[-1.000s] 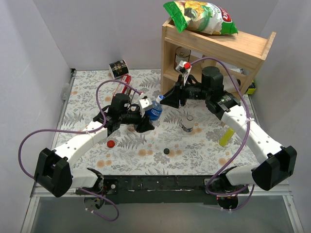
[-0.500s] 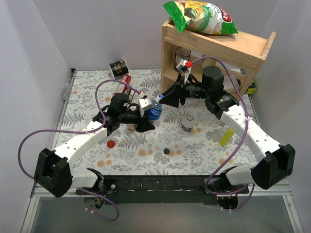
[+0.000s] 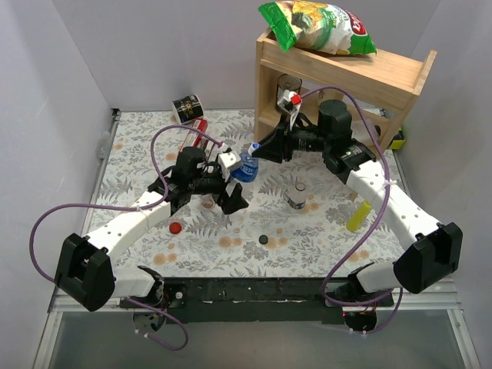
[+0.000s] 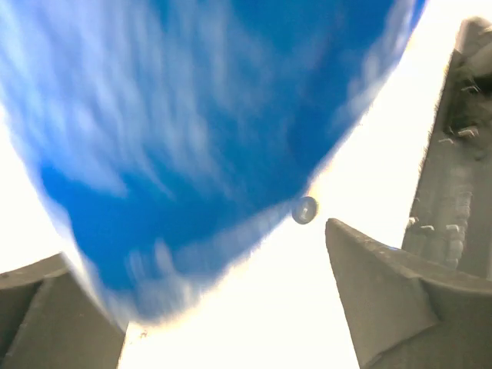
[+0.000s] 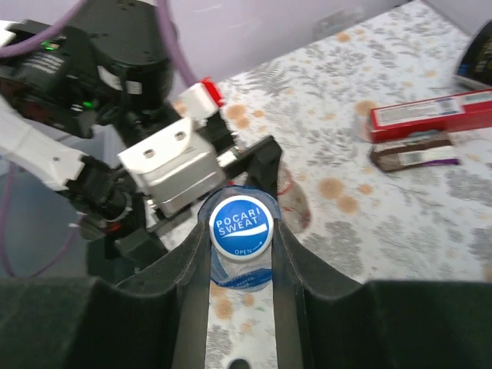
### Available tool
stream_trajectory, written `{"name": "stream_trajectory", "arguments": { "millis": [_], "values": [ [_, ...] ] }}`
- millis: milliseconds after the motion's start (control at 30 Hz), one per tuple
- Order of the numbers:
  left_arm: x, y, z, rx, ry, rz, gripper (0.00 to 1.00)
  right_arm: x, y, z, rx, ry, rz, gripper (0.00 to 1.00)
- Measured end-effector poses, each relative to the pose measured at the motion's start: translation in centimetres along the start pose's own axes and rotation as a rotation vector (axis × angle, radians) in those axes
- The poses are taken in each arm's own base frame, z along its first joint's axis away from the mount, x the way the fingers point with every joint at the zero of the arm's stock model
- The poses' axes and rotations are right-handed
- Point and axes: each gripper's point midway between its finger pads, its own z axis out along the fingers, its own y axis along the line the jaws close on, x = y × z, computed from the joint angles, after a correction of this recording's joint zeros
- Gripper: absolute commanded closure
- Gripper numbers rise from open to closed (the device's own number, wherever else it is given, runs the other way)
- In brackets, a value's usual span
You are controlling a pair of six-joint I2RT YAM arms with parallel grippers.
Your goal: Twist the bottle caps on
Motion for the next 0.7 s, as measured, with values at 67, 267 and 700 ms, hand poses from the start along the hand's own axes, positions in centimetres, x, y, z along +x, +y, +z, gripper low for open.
{"name": "stream_trajectory", "arguments": {
  "millis": [67,267,700],
  "values": [
    [0.0,1.1,-0.1,-0.065,0.009,-0.013,0.02,-0.7,-1.1,-0.3,0.050,0.004,-0.044,0.99],
    [-2.2,3.5,-1.3,-0.205,0.010,0.017,0.02,-3.4,-2.8,-1.7,0.114,0.009,-0.185,0.99],
    [-6.9,5.2,-5.3,-0.323,0.057,0.017,0.02,1.5,-9.5,0.0,0.166,0.156,-0.322,0.99]
  ]
}}
